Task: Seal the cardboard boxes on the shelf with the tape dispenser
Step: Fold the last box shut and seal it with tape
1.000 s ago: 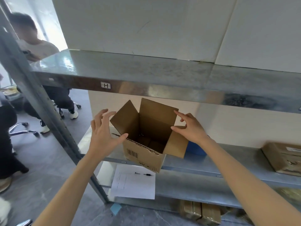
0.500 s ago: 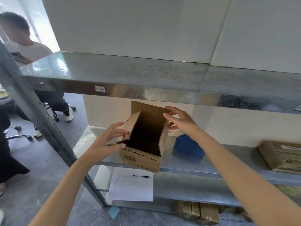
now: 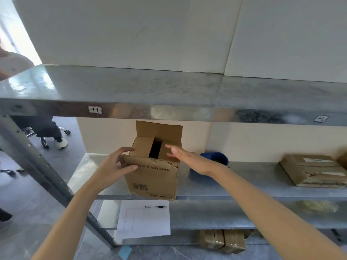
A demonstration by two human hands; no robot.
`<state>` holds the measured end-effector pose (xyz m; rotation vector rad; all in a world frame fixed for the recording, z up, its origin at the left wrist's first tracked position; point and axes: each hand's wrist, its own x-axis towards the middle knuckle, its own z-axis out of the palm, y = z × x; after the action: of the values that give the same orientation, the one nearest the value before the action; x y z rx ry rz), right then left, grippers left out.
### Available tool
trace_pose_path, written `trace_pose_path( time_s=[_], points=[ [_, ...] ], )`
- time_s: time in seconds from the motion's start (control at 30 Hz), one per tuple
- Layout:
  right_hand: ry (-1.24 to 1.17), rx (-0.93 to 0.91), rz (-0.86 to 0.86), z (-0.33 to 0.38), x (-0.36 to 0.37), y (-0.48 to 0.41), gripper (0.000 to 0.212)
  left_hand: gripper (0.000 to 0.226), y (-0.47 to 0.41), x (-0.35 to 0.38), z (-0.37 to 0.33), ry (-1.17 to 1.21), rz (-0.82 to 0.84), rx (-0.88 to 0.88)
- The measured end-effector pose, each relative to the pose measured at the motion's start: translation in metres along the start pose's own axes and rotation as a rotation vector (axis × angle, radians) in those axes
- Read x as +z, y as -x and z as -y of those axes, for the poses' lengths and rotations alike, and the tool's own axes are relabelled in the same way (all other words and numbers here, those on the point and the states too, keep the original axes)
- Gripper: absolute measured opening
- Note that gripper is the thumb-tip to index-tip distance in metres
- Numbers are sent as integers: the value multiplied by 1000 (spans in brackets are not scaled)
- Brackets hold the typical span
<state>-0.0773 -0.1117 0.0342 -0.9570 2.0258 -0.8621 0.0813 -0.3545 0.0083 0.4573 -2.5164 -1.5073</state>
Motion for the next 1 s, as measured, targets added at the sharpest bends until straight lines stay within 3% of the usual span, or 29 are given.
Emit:
trace_pose_path(
  time_s=[0.2,0.3,0.43,0.5,0.63,0.73,0.87,1.0],
  points=[
    [-51,-14,-96,-9,-2,8,73,43,-8,18,0,-118,-152,-31],
    [34,-38,-214,-15,0,8,61,58,-10,27,4,-251,-198,-9],
    [90,-83,-424,-23,4,3,53,69,-19,36,15,-226,-244,58],
    [148,-106,-539,-25,7,0,68,81,-24,37,21,-227,-251,31],
    [189,-93,-600,-18,1,-6,126,124,-34,32,23,-138,-228,47],
    [198,-100,-479,-13,-7,-9,131,140,-42,26,17,-72,-115,141],
    [254,-131,-440,-18,-10,-9,107,121,-46,22,15,-99,-108,193],
    [304,-114,-369,-34,-1,-6,55,59,-40,27,23,-118,-99,180]
  ],
)
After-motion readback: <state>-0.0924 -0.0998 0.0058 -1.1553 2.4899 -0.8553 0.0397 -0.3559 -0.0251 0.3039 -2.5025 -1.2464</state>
